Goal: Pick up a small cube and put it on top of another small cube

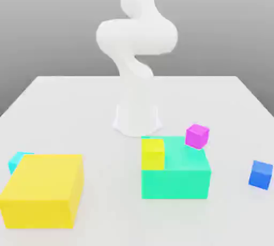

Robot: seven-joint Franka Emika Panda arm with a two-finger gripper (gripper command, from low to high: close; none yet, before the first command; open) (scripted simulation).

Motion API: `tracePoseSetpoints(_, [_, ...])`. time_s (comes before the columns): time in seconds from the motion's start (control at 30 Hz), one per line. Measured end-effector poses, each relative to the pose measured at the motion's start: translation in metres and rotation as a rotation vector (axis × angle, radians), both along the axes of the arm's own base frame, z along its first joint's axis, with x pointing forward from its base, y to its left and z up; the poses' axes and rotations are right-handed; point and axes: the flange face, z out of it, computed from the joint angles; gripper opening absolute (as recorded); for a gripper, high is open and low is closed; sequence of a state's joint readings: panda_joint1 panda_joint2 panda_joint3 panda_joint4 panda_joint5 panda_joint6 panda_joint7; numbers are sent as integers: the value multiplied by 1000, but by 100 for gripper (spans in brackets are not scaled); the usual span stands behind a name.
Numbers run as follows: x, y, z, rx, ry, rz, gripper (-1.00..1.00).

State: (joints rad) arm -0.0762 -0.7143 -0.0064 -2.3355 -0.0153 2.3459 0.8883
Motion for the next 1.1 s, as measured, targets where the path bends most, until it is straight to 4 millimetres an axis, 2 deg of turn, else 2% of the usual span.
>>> tracePoseSetpoints(0.13, [34, -63, -78, 92, 110, -245, 0])
tracePoseSetpoints(0.2, [42, -96, -117, 139, 160, -366, 0])
tracePoseSetpoints(0.3, [41, -145, -178, 211, 228, -549, 0])
tracePoseSetpoints(0.37, [34, -176, -218, 261, 272, -672, 0])
tracePoseSetpoints(0.47, [12, -218, -279, 338, 333, -859, 0])
tracePoseSetpoints(0.57, [-20, -253, -338, 417, 389, -1046, 0])
tracePoseSetpoints(0.63, [-52, -277, -377, 477, 422, -1190, 0])
tracePoseSetpoints(0.77, [-112, -298, -449, 592, 490, -1441, 0])
tracePoseSetpoints(0.83, [-121, -298, -476, 612, 506, -1482, 0])
tracePoseSetpoints(0.97, [-124, -298, -520, 617, 511, -1495, 0])
tracePoseSetpoints(1.0, [-124, -297, -529, 617, 512, -1495, -100])
tracePoseSetpoints(1.1, [-124, -297, -529, 616, 511, -1495, -100])
